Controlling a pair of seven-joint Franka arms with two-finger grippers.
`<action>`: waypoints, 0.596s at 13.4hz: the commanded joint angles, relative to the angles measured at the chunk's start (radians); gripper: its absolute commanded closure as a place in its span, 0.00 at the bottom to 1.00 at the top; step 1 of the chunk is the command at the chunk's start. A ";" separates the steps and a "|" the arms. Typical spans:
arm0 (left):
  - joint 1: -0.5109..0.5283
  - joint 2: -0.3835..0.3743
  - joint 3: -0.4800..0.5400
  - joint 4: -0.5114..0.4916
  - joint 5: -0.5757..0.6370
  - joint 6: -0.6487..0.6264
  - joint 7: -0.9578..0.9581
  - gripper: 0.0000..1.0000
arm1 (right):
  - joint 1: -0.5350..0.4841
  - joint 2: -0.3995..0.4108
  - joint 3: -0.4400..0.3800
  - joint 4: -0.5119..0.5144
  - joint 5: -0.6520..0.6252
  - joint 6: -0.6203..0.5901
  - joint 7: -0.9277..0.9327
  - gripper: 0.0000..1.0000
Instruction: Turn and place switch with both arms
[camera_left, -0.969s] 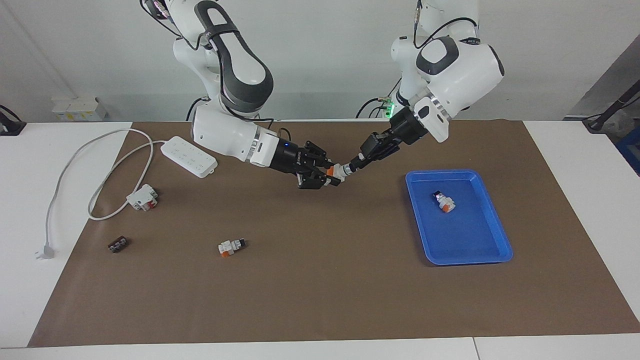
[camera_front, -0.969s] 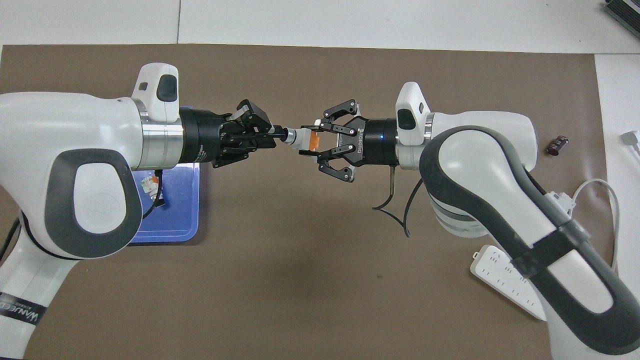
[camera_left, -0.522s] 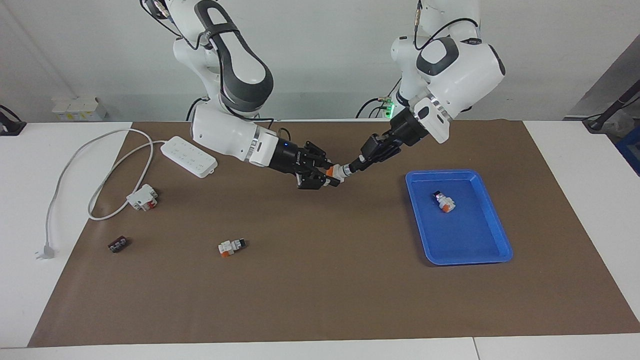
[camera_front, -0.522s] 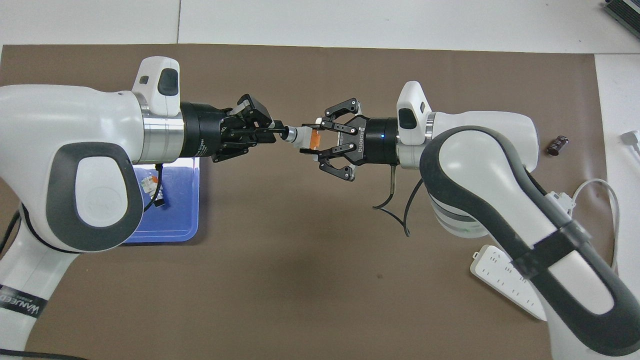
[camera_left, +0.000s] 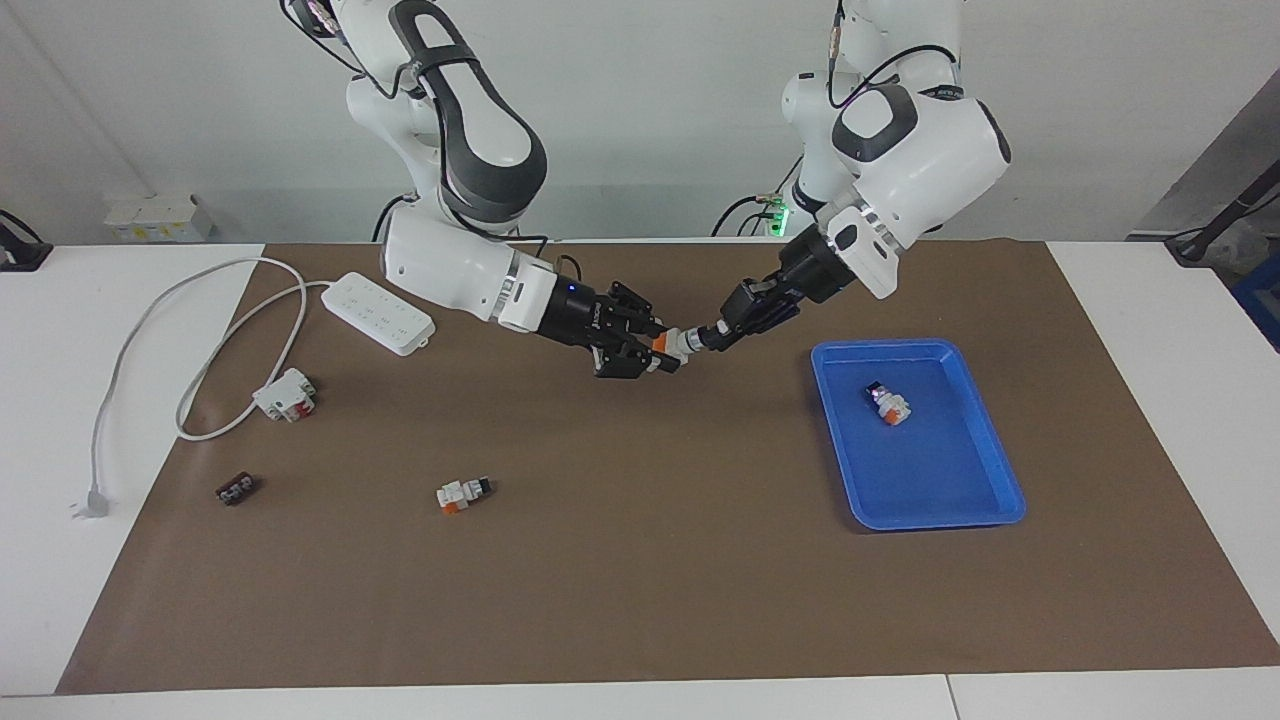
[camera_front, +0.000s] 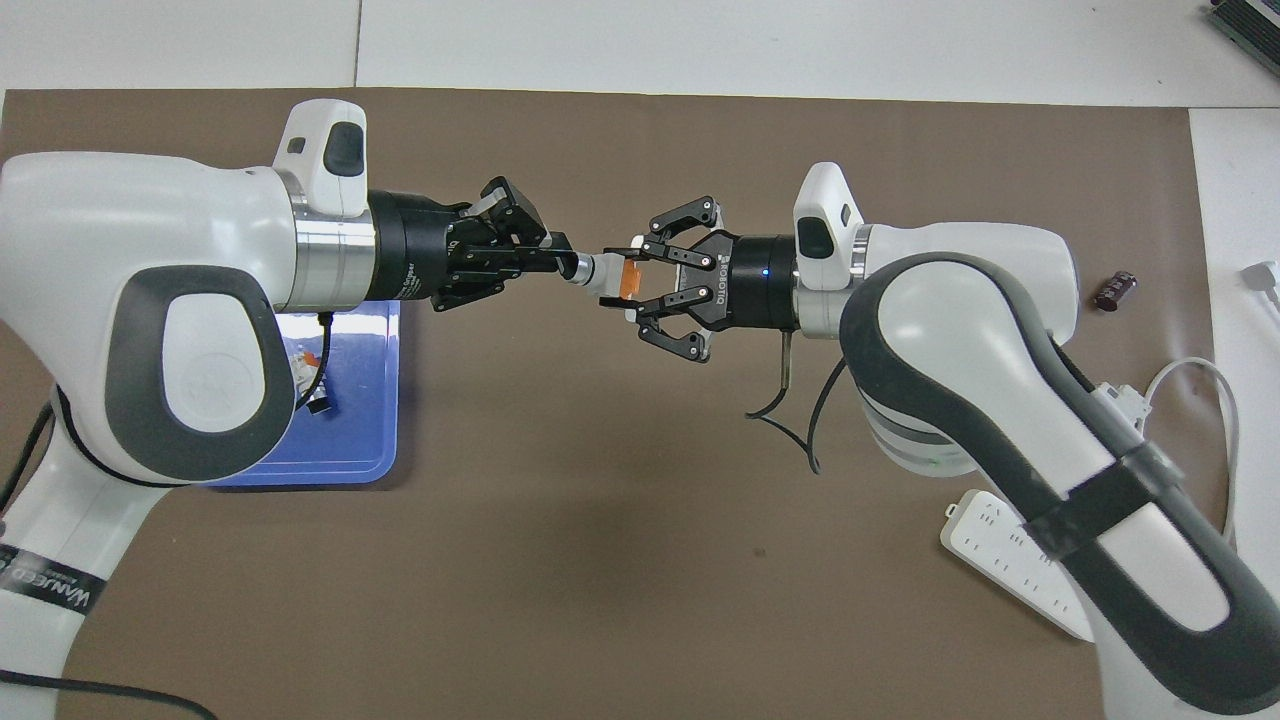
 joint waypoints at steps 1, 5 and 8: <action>-0.005 0.016 0.001 0.026 0.021 -0.004 -0.015 0.88 | -0.004 -0.029 0.004 -0.031 0.036 0.016 -0.031 1.00; -0.010 0.020 0.001 0.023 0.015 -0.003 -0.015 1.00 | -0.004 -0.029 0.004 -0.031 0.036 0.016 -0.033 1.00; -0.015 0.019 0.001 0.017 0.013 -0.001 -0.024 1.00 | -0.004 -0.029 0.004 -0.031 0.036 0.016 -0.033 1.00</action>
